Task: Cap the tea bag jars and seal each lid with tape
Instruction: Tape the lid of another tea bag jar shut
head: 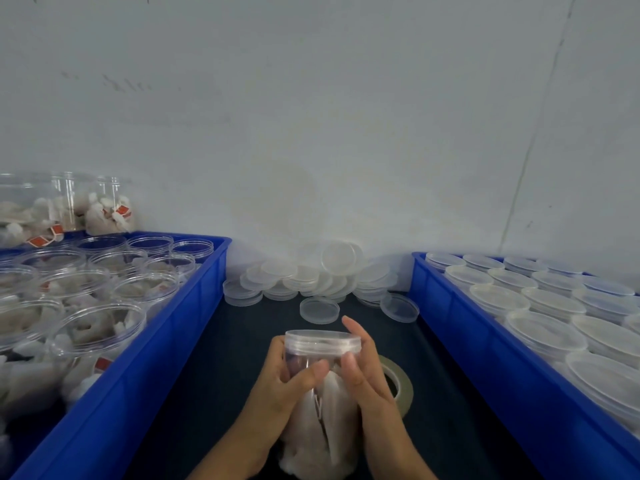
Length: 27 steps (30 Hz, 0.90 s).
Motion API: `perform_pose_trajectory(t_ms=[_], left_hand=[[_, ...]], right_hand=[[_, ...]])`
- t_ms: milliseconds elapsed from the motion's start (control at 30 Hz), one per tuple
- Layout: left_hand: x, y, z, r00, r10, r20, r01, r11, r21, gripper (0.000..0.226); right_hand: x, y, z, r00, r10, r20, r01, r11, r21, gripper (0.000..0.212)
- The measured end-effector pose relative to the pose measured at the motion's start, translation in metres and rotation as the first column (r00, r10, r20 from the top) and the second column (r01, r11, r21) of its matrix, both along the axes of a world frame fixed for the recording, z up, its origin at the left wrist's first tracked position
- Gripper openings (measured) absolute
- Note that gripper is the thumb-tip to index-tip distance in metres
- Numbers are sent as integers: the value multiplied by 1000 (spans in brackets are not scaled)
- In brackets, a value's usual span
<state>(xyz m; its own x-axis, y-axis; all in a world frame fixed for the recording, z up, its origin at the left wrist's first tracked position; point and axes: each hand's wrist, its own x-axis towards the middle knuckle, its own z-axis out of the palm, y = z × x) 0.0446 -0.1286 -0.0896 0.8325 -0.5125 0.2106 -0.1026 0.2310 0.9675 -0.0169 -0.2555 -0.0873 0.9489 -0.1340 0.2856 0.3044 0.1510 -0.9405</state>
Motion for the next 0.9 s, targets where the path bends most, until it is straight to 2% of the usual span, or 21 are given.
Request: perform_pose_trajectory(t_ms=[100, 167, 267, 333, 400, 667, 767, 900], left_hand=[[-1, -2, 1, 999, 4, -40, -5, 1000, -19, 56], [-1, -1, 0, 999, 1, -46, -2, 1000, -21, 62], [-1, -1, -1, 999, 4, -40, -5, 1000, -25, 76], [0, -2, -3, 999, 5, -39, -6, 1000, -23, 76], [1, -2, -4, 999, 4, -38, -5, 1000, -13, 66], [3, -4, -6, 998, 40, -44, -41, 999, -16, 53], [2, -4, -4, 998, 47, -44, -48, 999, -16, 51], [0, -3, -4, 997, 48, -61, -47, 999, 20, 60]], right_hand=[[2, 6, 2, 998, -51, 35, 49, 997, 62, 59], [2, 9, 2, 998, -58, 37, 54, 994, 99, 58], [1, 10, 3, 997, -53, 54, 44, 987, 152, 43], [0, 9, 3, 998, -35, 60, 24, 983, 181, 34], [0, 8, 2, 998, -2, 64, -11, 980, 201, 36], [2, 1, -2, 1000, 7, 28, -11, 988, 155, 31], [4, 3, -1, 999, -16, 43, 13, 997, 76, 42], [4, 2, -4, 999, -48, 1, 48, 997, 55, 40]])
